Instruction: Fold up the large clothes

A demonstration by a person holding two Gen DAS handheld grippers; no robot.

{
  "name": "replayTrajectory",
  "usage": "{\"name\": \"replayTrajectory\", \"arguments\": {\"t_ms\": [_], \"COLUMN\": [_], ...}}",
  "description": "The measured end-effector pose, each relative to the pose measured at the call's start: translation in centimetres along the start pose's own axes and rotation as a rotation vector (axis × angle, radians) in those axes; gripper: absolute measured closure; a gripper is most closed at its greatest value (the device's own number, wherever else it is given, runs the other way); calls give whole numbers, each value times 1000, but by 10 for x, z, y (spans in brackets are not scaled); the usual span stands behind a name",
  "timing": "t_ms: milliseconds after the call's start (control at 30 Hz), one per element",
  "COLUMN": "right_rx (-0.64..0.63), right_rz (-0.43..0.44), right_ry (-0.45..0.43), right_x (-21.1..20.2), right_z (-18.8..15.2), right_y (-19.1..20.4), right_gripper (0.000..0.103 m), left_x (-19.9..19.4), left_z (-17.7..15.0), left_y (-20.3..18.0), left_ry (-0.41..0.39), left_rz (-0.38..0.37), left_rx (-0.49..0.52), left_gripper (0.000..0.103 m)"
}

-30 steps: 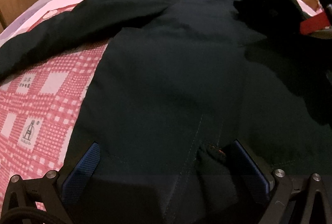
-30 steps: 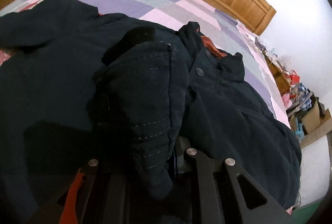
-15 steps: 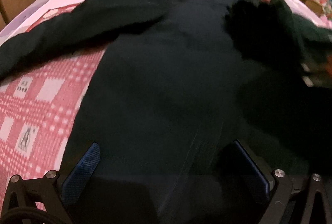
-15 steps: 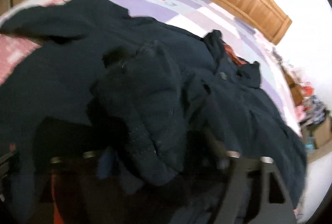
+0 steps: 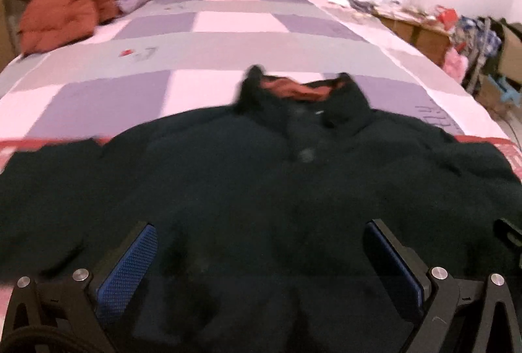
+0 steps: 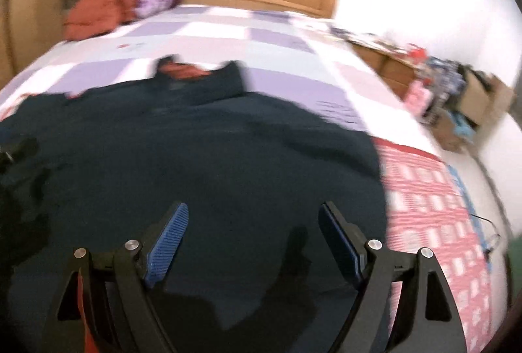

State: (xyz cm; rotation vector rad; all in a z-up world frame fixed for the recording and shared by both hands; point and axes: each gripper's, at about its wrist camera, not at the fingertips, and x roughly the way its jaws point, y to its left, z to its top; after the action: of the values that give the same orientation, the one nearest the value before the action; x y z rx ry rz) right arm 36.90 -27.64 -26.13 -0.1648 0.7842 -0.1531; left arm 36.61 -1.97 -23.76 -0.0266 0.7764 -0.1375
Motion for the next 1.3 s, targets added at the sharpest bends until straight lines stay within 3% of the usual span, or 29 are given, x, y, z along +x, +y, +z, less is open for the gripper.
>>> {"name": "replayTrajectory", "arguments": {"t_ms": [67, 133, 167, 200, 233, 267, 333, 400, 500, 667, 767, 800, 833, 900, 967, 1033, 1167, 1233, 1300], "right_rx": [34, 46, 54, 66, 120, 201, 312, 336, 268, 202, 96, 126, 182, 212, 213, 199, 136, -27, -119], "right_rz": [-28, -28, -23, -14, 8, 30, 17, -28, -61, 84, 66, 82, 82, 57, 35, 18, 76, 124, 59], "right_ry": [6, 47, 84, 100, 119, 133, 156, 158, 114, 56, 194, 231, 246, 231, 221, 138, 24, 49, 83], "right_x": [16, 37, 51, 60, 67, 71, 67, 55, 46, 66, 119, 136, 145, 148, 142, 110, 48, 32, 36], "right_z": [5, 5, 0, -6, -16, -24, -39, -45, -25, 31, 40, 38, 38, 40, 39, 38, 15, -13, -39], "right_y": [-19, -36, -48, -60, -82, -105, -140, -160, -155, -123, -111, -123, -136, -143, -137, -128, -98, -69, -67], "right_gripper": [18, 18, 18, 18, 18, 18, 16, 16, 16, 16, 16, 14, 4, 0, 0, 9, 9, 9, 9], "left_x": [29, 73, 92, 99, 101, 96, 91, 87, 83, 88, 92, 92, 92, 92, 92, 92, 94, 94, 94], "left_z": [6, -2, -11, -20, -28, -31, -36, -42, -47, -44, -43, -43, -43, -44, -45, -45, -44, -44, -44], "left_y": [-9, 1, 14, 27, 43, 51, 43, 36, 39, 40, 38, 38, 38, 39, 39, 39, 39, 39, 39], "left_ry": [41, 142, 208, 236, 229, 203, 170, 139, 116, 96, 88, 87, 85, 81, 80, 79, 79, 80, 79], "left_rz": [37, 179, 210, 155, 84, 71, 111, 144, 140, 153, 149, 147, 143, 141, 141, 138, 136, 134, 129], "left_rx": [15, 39, 24, -25, -101, -139, -82, -54, -63, -55, -58, -59, -60, -61, -64, -68, -69, -70, -70], "left_gripper": [0, 0, 0, 0, 0, 0, 0, 0, 0, 0, 0, 0, 0, 0, 0, 0, 0, 0, 0]}}
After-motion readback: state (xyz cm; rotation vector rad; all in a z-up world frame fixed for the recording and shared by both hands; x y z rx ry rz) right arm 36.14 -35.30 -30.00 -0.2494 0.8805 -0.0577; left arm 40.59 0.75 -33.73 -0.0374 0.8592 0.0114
